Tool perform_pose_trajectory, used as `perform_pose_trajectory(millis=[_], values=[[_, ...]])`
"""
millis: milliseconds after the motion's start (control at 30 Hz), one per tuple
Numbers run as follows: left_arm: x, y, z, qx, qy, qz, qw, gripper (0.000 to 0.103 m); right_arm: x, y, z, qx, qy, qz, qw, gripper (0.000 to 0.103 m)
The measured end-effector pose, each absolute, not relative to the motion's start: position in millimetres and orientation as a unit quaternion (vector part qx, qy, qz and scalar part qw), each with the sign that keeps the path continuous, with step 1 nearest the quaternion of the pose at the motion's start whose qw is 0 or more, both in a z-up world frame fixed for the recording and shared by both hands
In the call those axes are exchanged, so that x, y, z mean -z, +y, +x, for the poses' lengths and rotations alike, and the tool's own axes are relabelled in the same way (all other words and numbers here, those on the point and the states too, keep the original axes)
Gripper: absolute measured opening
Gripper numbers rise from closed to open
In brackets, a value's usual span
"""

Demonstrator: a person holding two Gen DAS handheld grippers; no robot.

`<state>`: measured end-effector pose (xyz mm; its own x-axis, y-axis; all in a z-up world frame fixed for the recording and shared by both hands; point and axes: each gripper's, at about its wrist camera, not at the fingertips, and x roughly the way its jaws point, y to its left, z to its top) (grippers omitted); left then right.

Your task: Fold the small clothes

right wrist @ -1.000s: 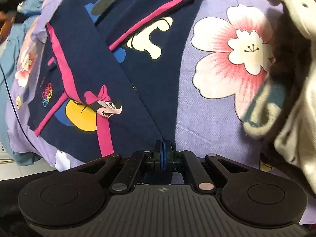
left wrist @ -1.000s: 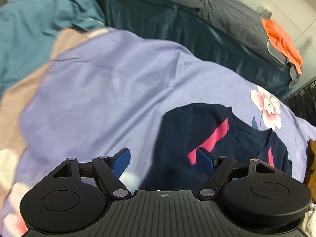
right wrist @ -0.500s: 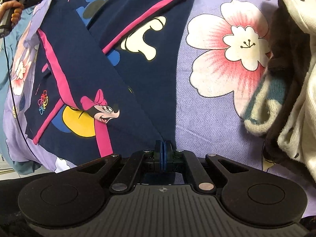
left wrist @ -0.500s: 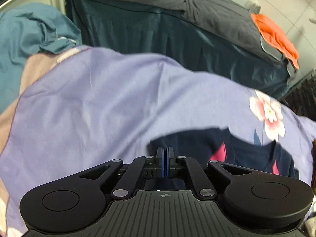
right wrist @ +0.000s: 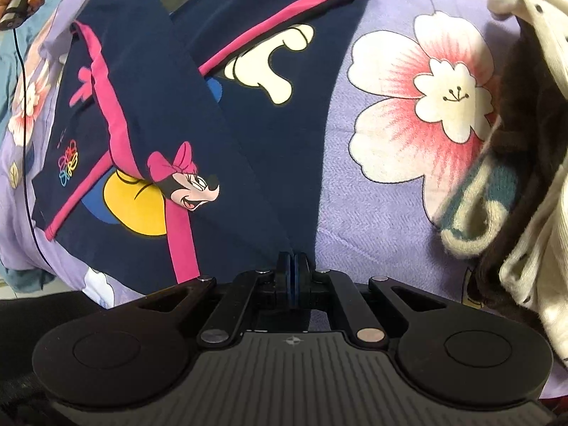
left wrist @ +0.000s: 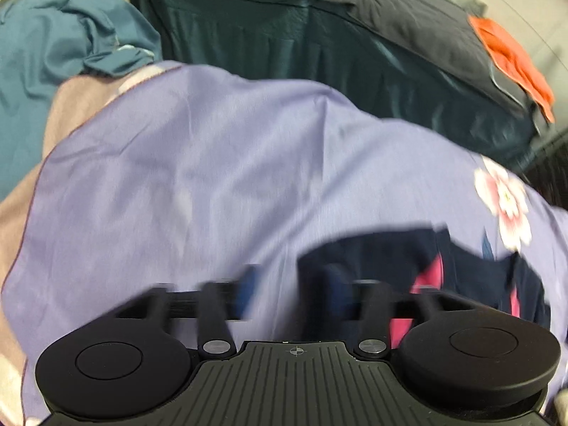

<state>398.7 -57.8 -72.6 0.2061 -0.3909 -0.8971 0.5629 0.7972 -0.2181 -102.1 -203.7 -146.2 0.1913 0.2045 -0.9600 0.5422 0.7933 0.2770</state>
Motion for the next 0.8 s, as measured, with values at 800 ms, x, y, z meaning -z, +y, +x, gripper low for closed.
perform_pose_trajectory(millis=[800], values=[[64.5,78.8,258.1,0.279,0.557,0.105,0.775,0.103,120.7,-120.5,-51.8,-0.062,0.641,0.137,0.753,0.031]])
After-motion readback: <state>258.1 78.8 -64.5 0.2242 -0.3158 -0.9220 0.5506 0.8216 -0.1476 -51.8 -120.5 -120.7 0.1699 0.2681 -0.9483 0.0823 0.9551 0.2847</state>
